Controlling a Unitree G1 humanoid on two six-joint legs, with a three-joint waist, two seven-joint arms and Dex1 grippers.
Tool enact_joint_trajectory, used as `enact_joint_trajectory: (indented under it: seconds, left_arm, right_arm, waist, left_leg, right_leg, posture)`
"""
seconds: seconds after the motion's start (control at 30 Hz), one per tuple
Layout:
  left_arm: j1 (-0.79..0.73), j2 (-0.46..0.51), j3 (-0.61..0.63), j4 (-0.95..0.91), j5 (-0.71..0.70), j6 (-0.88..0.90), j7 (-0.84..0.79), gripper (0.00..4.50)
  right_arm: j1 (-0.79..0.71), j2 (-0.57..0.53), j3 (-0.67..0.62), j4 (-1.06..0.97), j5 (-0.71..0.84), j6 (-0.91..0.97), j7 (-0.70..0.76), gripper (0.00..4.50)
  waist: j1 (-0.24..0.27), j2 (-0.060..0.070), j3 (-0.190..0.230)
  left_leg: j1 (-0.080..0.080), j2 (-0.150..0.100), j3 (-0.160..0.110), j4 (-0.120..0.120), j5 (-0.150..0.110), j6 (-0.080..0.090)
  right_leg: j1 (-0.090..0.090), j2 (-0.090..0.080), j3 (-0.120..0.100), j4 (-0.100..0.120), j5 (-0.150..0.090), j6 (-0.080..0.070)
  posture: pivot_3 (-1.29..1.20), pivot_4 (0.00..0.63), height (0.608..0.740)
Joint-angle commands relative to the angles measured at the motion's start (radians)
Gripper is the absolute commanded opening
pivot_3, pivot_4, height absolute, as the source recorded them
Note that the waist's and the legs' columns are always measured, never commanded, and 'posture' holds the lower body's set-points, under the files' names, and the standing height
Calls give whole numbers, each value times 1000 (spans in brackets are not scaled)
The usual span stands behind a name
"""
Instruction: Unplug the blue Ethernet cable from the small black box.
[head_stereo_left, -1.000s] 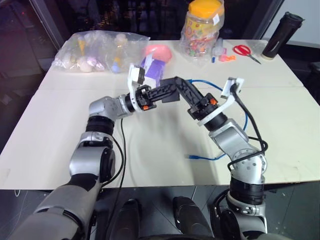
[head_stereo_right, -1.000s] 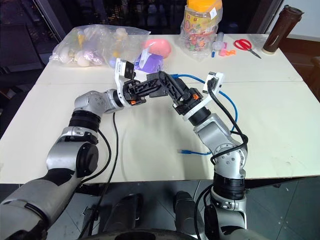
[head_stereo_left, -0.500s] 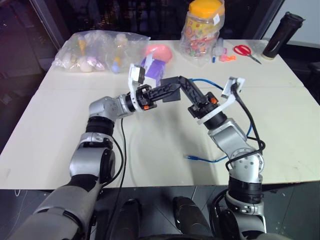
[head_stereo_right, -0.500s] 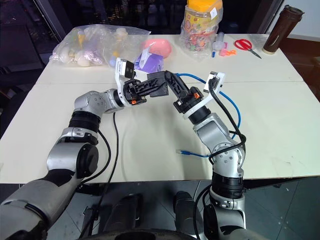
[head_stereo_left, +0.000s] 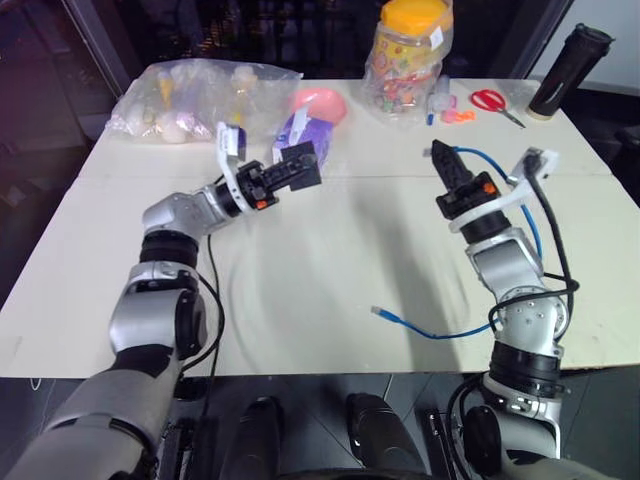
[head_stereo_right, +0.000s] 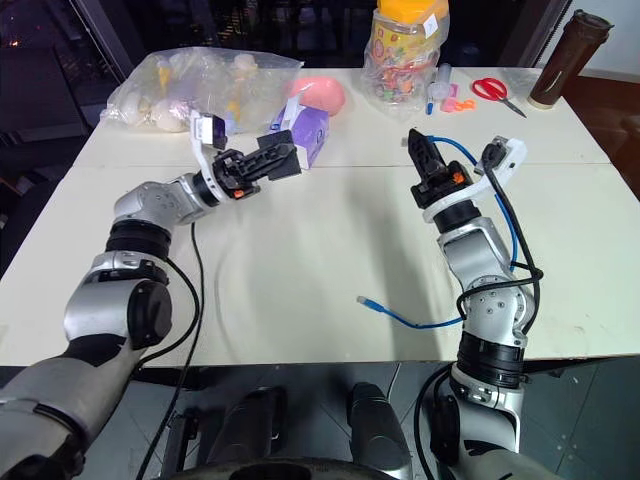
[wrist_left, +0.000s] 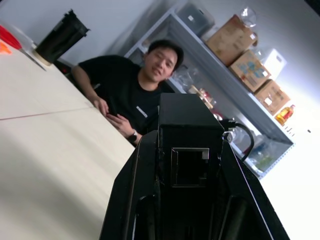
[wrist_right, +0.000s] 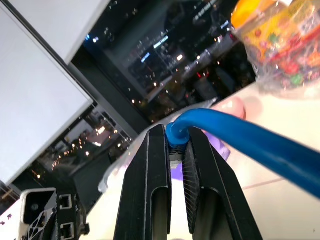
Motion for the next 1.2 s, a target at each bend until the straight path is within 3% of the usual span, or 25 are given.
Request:
enact_joint_trajectory:
  seconds: [0.03,0.17,0.33,0.37,0.47,0.63,0.67,0.9,0.97,1.0,1.2]
  left_arm:
    - [24,-56,-52,-92,91,-228,114,544]
    - [102,-141,-126,-191,172,-421,194,544]
    - [166,-195,-194,-209,278,-620,315,544]
    - [178,-214,-206,-187,300,-670,349,544]
    - [194,-250,-224,-133,325,-747,387,544]
    - [167,-277,-243,32,381,-883,440,544]
    - [159,-283,-240,70,387,-905,453,544]
    - [127,-288,-239,219,425,-981,478,544]
    - [125,-287,-235,234,423,-966,452,1558]
    - [125,-285,-235,237,421,-959,434,1772]
    - [125,-249,-235,216,424,-932,402,4102]
  right_arm:
    - [-29,-37,-27,76,-91,-26,-74,64]
    - [-55,-87,-1,228,-227,-5,-145,64]
    - [-79,-104,15,306,-307,-3,-135,64]
    - [-79,-103,16,311,-316,-6,-127,667]
    - [-71,-100,19,302,-334,1,-109,1690]
    - [-14,-108,50,212,-350,61,-82,4246]
    - [9,-108,58,173,-343,80,-71,4419]
    - [119,-84,60,-27,-316,131,-57,4419]
    - [145,-76,44,-59,-313,131,-65,4500]
    - [153,-72,38,-67,-312,130,-68,4500]
    - [173,-69,29,-85,-316,132,-66,4500]
  waist:
    - [2,0,0]
    - [3,0,0]
    - [-3,0,0]
    - [-3,0,0]
    - [-1,1,0]
    - [1,1,0]
    - [1,1,0]
    - [-2,1,0]
    - [-1,1,0]
    - [-1,1,0]
    - [-1,1,0]
  left_leg:
    - [0,0,0,0,0,0]
    - [0,0,1,-1,0,0]
    - [-1,0,2,-1,0,1]
    - [-1,0,3,-1,0,1]
    - [0,0,3,0,0,1]
    - [-1,0,3,0,-1,1]
    - [-1,0,3,0,-1,1]
    - [-2,0,3,0,-1,2]
    - [-2,0,3,0,-1,2]
    - [-2,0,2,0,-1,2]
    - [-2,0,2,0,-1,2]
  right_leg:
    - [0,0,0,0,0,0]
    - [0,0,1,-2,0,0]
    - [-1,0,2,-3,0,0]
    - [-1,1,3,-3,0,0]
    - [0,1,3,-3,0,0]
    - [0,1,3,-5,0,0]
    - [0,1,3,-6,0,1]
    - [0,1,2,-6,0,1]
    - [0,1,2,-6,0,1]
    - [0,1,2,-6,0,1]
    - [0,1,2,-6,0,1]
  posture:
    - [0,150,739]
    - [0,150,739]
    - [0,150,739]
    - [0,150,739]
    - [0,150,739]
    - [0,150,739]
    - [0,150,739]
    - [0,150,739]
    - [0,150,739]
    - [0,150,739]
    - [0,150,739]
